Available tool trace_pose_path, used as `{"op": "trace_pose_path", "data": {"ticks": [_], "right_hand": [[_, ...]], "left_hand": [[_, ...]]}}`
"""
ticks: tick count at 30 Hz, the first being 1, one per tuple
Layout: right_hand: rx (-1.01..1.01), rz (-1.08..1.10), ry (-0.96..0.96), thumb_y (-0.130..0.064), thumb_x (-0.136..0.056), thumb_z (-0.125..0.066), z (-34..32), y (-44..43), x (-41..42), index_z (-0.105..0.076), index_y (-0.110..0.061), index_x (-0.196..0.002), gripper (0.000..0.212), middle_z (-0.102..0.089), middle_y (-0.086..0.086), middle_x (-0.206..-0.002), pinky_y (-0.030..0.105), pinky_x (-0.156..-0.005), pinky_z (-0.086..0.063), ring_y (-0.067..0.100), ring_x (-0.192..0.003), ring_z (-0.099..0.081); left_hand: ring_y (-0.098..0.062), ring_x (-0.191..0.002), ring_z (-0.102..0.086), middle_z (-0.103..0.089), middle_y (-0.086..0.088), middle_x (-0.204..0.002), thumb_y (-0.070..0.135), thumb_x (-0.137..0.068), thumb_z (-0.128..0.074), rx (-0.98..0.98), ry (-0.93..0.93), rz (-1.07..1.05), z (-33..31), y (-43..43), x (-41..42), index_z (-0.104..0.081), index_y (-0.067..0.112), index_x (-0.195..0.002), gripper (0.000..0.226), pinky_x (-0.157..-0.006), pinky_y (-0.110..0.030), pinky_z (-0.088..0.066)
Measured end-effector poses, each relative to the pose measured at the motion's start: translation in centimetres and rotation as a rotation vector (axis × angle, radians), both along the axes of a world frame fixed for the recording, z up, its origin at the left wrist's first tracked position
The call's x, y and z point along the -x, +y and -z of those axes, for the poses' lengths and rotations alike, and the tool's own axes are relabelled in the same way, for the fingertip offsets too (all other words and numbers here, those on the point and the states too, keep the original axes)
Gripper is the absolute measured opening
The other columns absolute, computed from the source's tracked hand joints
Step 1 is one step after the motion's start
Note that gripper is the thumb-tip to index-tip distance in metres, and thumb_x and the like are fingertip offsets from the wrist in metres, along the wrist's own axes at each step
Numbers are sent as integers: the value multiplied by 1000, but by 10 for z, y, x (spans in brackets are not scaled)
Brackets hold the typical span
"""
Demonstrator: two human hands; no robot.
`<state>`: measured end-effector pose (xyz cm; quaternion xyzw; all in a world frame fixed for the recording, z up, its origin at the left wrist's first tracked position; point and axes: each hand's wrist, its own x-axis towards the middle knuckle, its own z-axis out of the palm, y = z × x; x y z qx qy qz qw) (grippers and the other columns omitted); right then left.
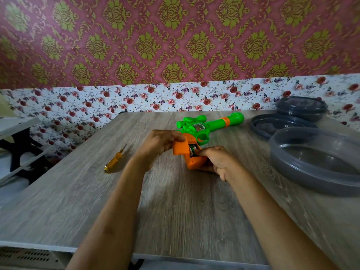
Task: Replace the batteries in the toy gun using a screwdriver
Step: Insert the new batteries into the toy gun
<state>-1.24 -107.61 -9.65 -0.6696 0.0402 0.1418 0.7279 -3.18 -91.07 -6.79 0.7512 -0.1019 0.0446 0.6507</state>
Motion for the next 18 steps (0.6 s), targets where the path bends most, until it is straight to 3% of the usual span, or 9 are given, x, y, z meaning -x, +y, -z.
{"op": "trace_pose_path", "data": {"ticks": [4,7,10,12,15,18], "right_hand": [[11,11,7,-9,-79,-69,0,0,-1,-55,-5,-97,22,-58,11,-79,24,-45,-54,17,-67,-58],[15,11,-1,-10,-79,-69,1,0,-1,-55,-5,-95,22,-57,10,-78,22,-43,-52,16,-65,-57],[16,19,-11,-11,-79,-69,4,0,-3,-57,-5,-97,23,-58,10,-77,24,-47,-53,16,-66,-58],[11,19,-11,-11,-81,-68,5,0,-4,-58,-7,-87,13,-58,9,-76,24,-48,-53,16,-66,-58],[-8,18,-9,-11,-82,-66,6,0,-5,-57,-8,-79,10,-59,10,-75,23,-46,-54,17,-65,-58],[-1,18,-9,-11,-81,-67,7,0,-6,-58,-9,-83,10,-59,11,-79,23,-45,-53,17,-66,-58]], "left_hand": [[-6,-94,-56,-59,1,-102,-3,-90,-56,-169,0,-29,2,3,0,-61,11,-95,16,-78,-19,-50],[-15,-90,-56,-55,-5,-98,-6,-85,-61,-64,85,-52,0,3,0,-52,11,-105,28,-79,-28,-51],[-13,-83,-59,-60,-6,-91,-7,-83,-63,-34,158,-74,-1,1,1,-56,10,-99,25,-72,-21,-54],[-12,-83,-61,-62,-7,-92,-6,-83,-63,-29,185,-47,-1,0,2,-60,9,-97,21,-67,-16,-56],[-14,-82,-64,-64,-8,-93,-4,-85,-62,2,222,-37,-1,0,2,-63,9,-98,19,-64,-19,-58],[-14,-80,-63,-63,-6,-91,-4,-86,-60,14,204,-57,1,-2,1,-63,4,-105,21,-61,-20,-58]]}}
